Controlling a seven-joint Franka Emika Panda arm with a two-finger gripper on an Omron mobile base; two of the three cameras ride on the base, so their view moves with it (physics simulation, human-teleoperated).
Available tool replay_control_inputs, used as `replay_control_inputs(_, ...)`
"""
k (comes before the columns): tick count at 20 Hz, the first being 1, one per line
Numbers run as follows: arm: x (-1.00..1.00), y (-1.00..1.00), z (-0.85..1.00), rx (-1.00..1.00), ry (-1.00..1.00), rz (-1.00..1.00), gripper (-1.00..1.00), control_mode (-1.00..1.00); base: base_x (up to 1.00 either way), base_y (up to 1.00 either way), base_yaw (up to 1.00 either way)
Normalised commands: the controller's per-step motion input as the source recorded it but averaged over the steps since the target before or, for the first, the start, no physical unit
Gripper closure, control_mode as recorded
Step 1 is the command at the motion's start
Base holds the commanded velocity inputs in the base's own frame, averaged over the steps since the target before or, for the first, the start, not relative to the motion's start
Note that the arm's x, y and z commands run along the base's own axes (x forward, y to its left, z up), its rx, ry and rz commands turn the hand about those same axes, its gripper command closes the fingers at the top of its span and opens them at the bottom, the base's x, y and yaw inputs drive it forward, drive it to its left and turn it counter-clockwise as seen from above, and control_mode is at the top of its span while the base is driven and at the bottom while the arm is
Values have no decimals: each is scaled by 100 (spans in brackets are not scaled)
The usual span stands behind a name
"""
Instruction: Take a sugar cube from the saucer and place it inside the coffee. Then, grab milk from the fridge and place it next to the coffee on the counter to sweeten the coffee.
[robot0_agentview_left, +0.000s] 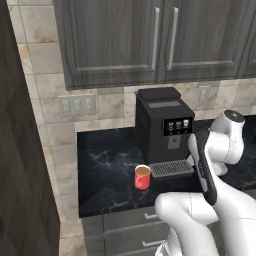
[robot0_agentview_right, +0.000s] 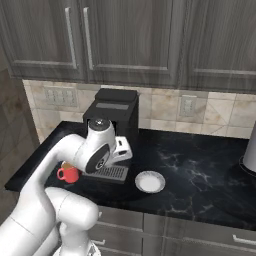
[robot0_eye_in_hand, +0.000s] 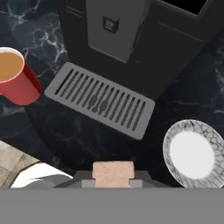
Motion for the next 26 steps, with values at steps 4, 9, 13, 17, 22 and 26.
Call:
replay_control_inputs(4,-13,45,17,3,0,-26,100,-100,0,0,0)
replay_control_inputs(9,-9,45,10,5,0,-30,100,-100,0,0,0)
replay_control_inputs(13,-10,57,5,4,-1,-30,100,-100,0,0,0)
replay_control_inputs(17,-3,59,3,5,0,-28,100,-100,0,0,0)
replay_control_inputs(22,0,64,0,1,0,-22,100,-100,0,0,0)
replay_control_inputs(26,0,70,-6,0,0,-16,100,-100,0,0,0)
